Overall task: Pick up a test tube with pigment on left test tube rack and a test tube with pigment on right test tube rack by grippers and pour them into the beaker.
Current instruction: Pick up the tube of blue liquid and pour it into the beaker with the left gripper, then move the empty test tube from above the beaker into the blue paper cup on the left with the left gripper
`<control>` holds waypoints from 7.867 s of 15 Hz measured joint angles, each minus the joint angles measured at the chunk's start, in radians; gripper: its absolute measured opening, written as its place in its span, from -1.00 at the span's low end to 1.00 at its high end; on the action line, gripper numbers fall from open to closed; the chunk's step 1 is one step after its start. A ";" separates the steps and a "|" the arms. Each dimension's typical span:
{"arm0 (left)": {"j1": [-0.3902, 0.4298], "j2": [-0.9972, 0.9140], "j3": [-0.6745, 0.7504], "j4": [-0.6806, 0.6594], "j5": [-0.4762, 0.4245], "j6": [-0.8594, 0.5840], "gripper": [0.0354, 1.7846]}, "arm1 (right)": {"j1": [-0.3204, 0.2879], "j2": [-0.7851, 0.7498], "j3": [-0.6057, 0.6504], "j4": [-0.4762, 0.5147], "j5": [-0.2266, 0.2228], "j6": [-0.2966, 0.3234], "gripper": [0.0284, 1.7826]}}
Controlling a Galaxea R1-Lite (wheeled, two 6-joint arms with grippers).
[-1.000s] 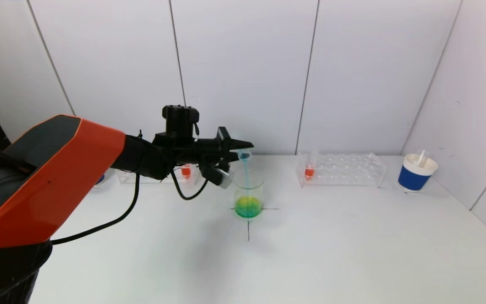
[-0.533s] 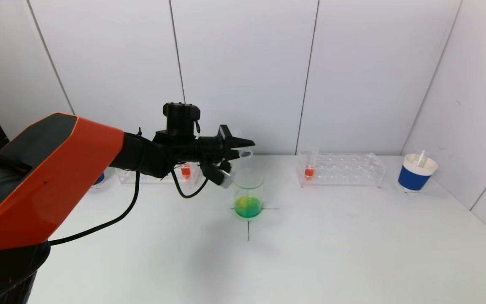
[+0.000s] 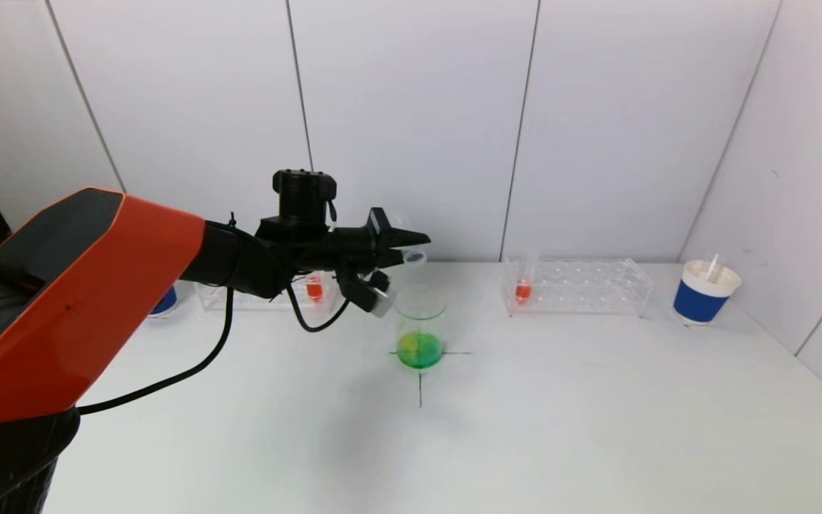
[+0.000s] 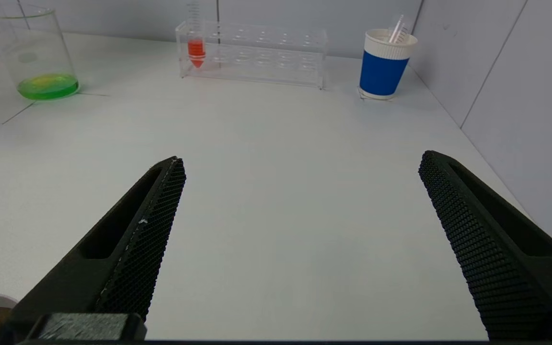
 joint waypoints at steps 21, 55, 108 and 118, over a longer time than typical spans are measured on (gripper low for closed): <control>0.009 -0.039 0.155 -0.288 0.045 -0.521 -0.51 | 0.000 0.000 0.000 0.000 0.000 0.000 0.99; 0.276 -0.282 -0.266 0.258 0.681 -1.737 -0.51 | 0.000 0.000 0.000 0.000 0.000 0.000 0.99; 0.704 -0.038 0.390 -0.542 0.670 -1.925 -0.51 | 0.000 0.000 0.000 0.000 0.000 0.000 0.99; 0.702 0.008 0.396 -0.579 0.668 -1.945 -0.51 | 0.000 0.000 0.000 0.000 0.000 0.000 0.99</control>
